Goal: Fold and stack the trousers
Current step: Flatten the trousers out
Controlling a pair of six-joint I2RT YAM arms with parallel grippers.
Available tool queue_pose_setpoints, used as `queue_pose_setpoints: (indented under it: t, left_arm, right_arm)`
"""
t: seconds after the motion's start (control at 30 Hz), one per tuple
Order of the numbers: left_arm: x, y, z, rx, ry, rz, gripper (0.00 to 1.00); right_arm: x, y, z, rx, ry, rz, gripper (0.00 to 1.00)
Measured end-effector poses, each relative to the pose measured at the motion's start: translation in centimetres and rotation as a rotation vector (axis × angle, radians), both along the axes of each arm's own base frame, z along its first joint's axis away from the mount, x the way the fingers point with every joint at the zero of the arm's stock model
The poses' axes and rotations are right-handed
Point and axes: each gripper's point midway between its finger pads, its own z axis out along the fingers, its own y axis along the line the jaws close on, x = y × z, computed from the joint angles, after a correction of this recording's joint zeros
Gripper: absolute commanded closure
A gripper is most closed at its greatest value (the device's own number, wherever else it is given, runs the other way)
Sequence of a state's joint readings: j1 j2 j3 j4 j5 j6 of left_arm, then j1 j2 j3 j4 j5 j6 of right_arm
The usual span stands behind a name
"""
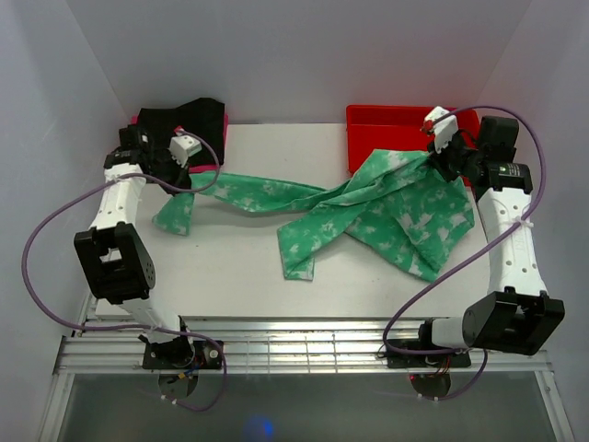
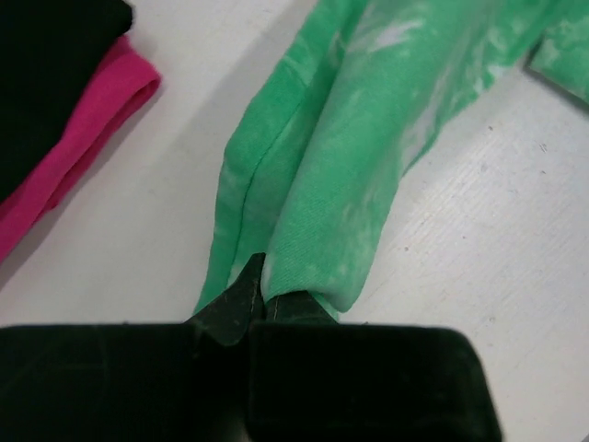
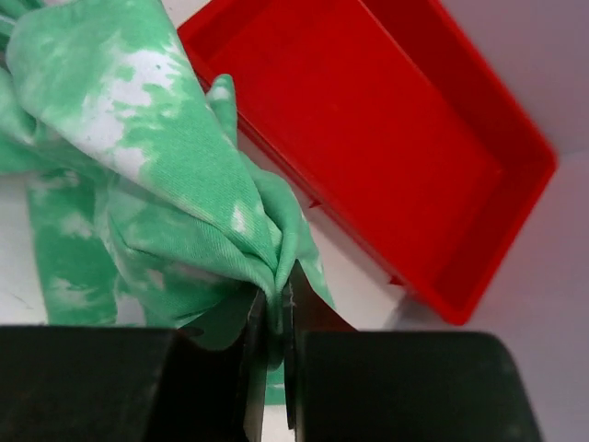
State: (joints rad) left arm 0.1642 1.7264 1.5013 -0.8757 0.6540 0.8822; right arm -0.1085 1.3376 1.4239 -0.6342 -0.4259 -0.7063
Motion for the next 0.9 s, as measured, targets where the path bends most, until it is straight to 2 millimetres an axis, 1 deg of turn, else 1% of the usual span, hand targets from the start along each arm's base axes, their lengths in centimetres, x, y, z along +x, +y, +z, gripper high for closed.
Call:
queue_pose_setpoints:
  t: [0.1, 0.17, 0.2, 0.27, 0.3, 0.33, 0.4, 0.47, 0.5, 0.57, 0.63, 0.67, 0.73, 0.8, 0.87, 0.9]
  left_arm:
    - [0.7, 2.9, 1.8, -0.027, -0.046, 0.127, 1.0]
    - [1.3, 5.7, 3.4, -0.041, -0.083, 0.219, 1.0]
    - [1.6, 6.8, 4.0, -0.041, -0.088, 0.25, 1.0]
    - [2.7, 9.1, 5.5, -0.027, -0.119, 0.298, 1.0]
    - [3.2, 9.8, 5.8, -0.019, -0.134, 0.31, 1.0]
    - [3.5, 10.3, 5.7, -0.012, -0.139, 0.318, 1.0]
    - [3.4, 10.5, 4.8, -0.006, -0.116, 0.321, 1.0]
    - [3.3, 10.5, 3.3, -0.004, -0.081, 0.318, 1.0]
    - [3.3, 10.5, 2.1, -0.004, -0.052, 0.318, 1.0]
    - [3.3, 10.4, 0.2, -0.005, -0.008, 0.315, 1.0]
    - [3.0, 10.3, -1.7, -0.005, 0.042, 0.304, 1.0]
    - [2.7, 10.2, -2.5, -0.005, 0.064, 0.297, 1.0]
    - [1.7, 9.9, -3.6, -0.001, 0.102, 0.276, 1.0]
    - [0.8, 9.6, -4.3, 0.003, 0.124, 0.258, 1.0]
    - [-0.8, 9.1, -5.2, 0.01, 0.152, 0.228, 1.0]
    - [-2.1, 8.6, -5.5, 0.012, 0.173, 0.208, 1.0]
  right_arm:
    - [0.2, -0.2, 0.7, -0.151, -0.079, 0.09, 0.92]
    - [0.2, -0.4, 1.3, -0.231, -0.126, 0.137, 0.92]
    - [0.1, -0.5, 1.7, -0.261, -0.146, 0.153, 0.92]
    - [-0.6, -0.5, 2.4, -0.318, -0.196, 0.189, 0.92]
    - [-1.0, -0.5, 2.5, -0.344, -0.213, 0.207, 0.92]
    - [-1.7, -0.3, 2.6, -0.366, -0.231, 0.228, 0.92]
    - [-2.7, -0.1, 2.6, -0.392, -0.253, 0.255, 0.92]
    - [-3.4, 0.1, 2.4, -0.408, -0.259, 0.276, 0.92]
    - [-3.8, 0.2, 2.2, -0.416, -0.258, 0.293, 0.92]
    - [-4.5, 0.5, 1.4, -0.422, -0.243, 0.328, 0.92]
    - [-5.1, 0.9, 0.7, -0.42, -0.237, 0.355, 0.92]
    - [-5.7, 1.1, 0.2, -0.417, -0.226, 0.374, 0.92]
    - [-6.4, 1.4, 0.0, -0.408, -0.22, 0.388, 0.92]
    - [-7.0, 1.6, 0.7, -0.406, -0.242, 0.387, 0.92]
    - [-7.6, 1.8, 1.5, -0.393, -0.264, 0.376, 0.92]
    - [-7.9, 1.9, 1.9, -0.386, -0.274, 0.371, 0.92]
